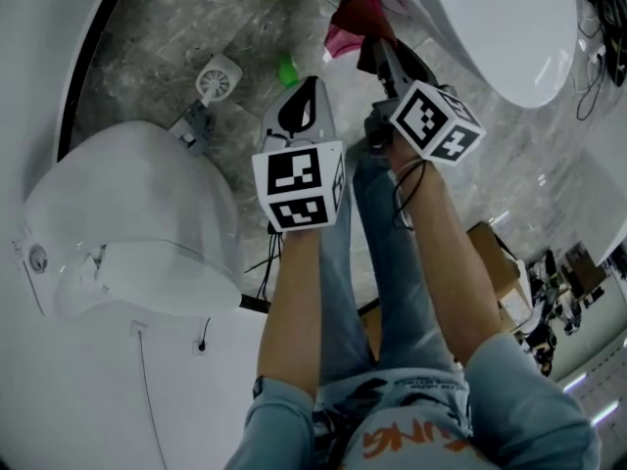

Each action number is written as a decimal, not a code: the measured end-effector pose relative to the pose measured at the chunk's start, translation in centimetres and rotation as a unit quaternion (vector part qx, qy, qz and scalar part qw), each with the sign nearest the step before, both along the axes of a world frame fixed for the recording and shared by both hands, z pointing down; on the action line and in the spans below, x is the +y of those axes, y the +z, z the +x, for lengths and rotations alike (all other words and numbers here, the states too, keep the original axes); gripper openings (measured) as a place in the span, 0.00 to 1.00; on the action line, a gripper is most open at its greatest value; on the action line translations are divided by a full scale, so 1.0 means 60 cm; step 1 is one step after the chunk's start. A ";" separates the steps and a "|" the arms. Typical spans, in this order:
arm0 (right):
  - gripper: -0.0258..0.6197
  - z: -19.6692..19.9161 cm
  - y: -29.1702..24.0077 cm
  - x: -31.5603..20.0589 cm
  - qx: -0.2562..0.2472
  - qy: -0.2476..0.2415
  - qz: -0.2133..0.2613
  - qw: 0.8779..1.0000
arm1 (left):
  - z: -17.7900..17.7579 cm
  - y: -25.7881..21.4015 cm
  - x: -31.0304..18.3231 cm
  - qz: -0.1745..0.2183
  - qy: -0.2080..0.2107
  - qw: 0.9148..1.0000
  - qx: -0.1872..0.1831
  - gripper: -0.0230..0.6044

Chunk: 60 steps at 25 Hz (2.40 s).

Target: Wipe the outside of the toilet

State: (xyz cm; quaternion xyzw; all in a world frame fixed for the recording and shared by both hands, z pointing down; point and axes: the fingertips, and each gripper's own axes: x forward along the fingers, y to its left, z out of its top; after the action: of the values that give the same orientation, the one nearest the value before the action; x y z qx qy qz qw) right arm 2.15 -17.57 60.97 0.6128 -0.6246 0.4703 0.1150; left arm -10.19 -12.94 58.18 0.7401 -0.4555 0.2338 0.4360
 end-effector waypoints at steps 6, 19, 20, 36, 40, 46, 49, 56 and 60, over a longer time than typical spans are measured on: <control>0.10 -0.017 0.026 -0.065 0.013 0.009 0.010 1.000 | -0.026 0.019 -0.034 0.001 -0.002 1.000 0.013 0.03; 0.10 -0.009 0.043 -0.133 -0.002 0.082 0.037 0.996 | -0.042 0.052 -0.057 -0.001 0.009 1.000 0.029 0.03; 0.10 -0.006 0.044 -0.131 -0.003 0.086 0.037 0.996 | -0.042 0.054 -0.058 -0.001 0.008 1.000 0.028 0.03; 0.11 0.102 0.021 -0.020 -0.028 0.129 0.064 0.989 | 0.061 0.047 0.019 0.013 0.047 0.999 0.019 0.03; 0.11 0.130 0.016 0.006 -0.035 0.127 0.068 0.989 | 0.109 0.042 0.048 0.012 0.068 0.998 0.016 0.03; 0.11 0.167 0.013 0.041 -0.042 0.119 0.071 0.989 | 0.168 0.040 0.083 0.013 0.086 0.996 0.011 0.03; 0.11 0.187 0.012 0.061 -0.044 0.117 0.069 0.990 | 0.195 0.039 0.099 0.012 0.093 0.996 0.010 0.03; 0.11 0.236 0.012 0.102 -0.045 0.113 0.068 0.990 | 0.243 0.030 0.125 0.021 0.100 0.995 0.006 0.03; 0.11 0.267 0.016 0.128 -0.047 0.118 0.064 0.990 | 0.267 0.030 0.145 0.022 0.103 0.994 0.000 0.03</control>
State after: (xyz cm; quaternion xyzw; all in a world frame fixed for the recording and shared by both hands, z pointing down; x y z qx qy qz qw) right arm 18.19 -9.91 61.95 0.6650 -0.5819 0.4680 -0.0105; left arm 5.84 -4.23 59.99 0.7924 -0.3817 0.2675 0.3934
